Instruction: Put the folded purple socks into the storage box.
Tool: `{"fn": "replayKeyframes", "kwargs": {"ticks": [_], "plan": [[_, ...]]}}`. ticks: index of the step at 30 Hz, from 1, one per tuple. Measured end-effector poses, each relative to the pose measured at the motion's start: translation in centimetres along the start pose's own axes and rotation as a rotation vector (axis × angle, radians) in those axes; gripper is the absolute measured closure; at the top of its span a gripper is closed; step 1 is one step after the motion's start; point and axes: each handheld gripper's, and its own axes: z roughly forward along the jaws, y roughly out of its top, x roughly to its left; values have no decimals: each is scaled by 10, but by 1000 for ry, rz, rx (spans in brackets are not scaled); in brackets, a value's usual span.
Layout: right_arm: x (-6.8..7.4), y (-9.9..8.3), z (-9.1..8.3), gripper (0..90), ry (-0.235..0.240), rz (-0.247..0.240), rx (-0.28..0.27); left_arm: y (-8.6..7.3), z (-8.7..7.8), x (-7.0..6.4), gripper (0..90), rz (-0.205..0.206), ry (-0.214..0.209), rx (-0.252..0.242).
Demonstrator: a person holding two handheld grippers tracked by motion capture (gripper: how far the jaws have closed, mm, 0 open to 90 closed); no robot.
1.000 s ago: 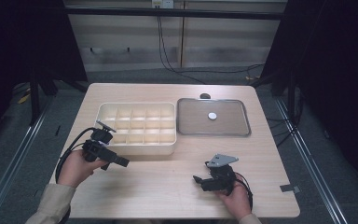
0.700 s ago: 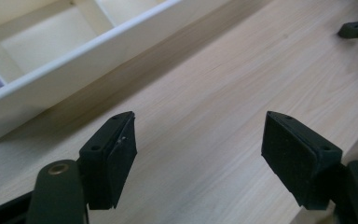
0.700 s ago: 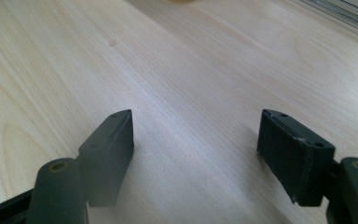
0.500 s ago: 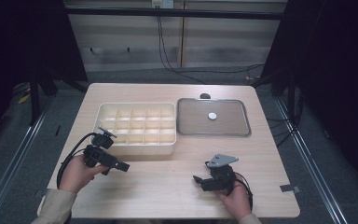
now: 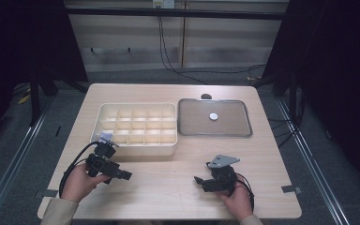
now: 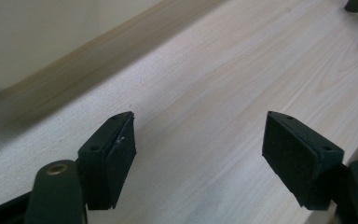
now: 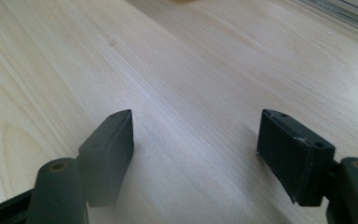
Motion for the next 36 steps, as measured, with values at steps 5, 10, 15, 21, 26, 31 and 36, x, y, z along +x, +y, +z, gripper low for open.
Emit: {"fn": "replayKeyframes", "kwargs": {"ticks": [5,10,15,21,26,31,36], "plan": [[0,0,0,270,0,0,0,-2,6,-3,252,29,4,-22],[0,0,0,269,0,0,0,-4,10,-4,242,47,5,-51],[0,0,0,269,0,0,0,-7,14,-3,240,57,11,-48],[0,0,0,269,0,-1,1,-9,19,-3,241,68,-4,-40],[0,0,0,269,0,0,0,-12,22,0,230,81,14,-50],[0,0,0,269,0,0,0,-15,24,0,206,114,25,-37],[0,0,0,269,1,-1,0,-17,25,0,204,179,43,-47]]}}
